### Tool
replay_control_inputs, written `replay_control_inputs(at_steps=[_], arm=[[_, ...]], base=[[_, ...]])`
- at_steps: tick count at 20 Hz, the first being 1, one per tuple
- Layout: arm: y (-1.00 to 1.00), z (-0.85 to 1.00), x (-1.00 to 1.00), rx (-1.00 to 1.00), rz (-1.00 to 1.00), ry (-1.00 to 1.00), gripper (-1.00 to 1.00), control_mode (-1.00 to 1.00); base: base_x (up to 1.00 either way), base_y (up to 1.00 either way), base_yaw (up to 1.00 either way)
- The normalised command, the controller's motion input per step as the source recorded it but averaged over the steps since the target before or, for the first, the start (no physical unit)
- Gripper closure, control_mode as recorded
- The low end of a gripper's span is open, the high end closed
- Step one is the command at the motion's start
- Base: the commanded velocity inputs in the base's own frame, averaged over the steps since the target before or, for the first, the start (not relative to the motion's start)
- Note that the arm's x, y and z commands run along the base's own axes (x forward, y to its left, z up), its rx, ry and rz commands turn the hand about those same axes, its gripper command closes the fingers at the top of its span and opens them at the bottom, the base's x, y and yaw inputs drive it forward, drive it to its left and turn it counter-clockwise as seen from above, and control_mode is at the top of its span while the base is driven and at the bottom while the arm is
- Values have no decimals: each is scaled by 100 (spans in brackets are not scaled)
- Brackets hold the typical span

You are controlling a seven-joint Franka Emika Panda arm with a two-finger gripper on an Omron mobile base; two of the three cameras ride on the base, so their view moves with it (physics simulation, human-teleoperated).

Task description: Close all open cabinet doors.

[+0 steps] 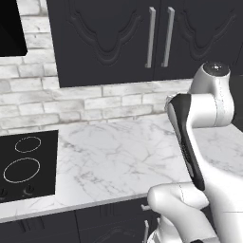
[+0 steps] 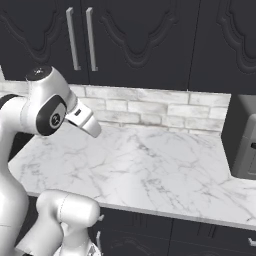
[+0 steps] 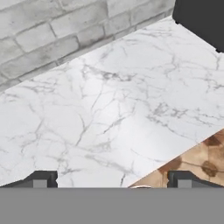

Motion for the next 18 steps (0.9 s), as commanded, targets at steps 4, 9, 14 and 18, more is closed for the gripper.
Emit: replay_control_inputs(at_steps=[4,9,14,18], arm=[[15,-40,4,-10,3,0,-100,-100],[1,-3,0,0,0,0,-100,-100],[0,0,0,0,0,0,-100,-100],[0,0,0,0,0,0,-100,-100]], base=[[0,0,0],[0,0,0],[0,0,0],[0,0,0]])
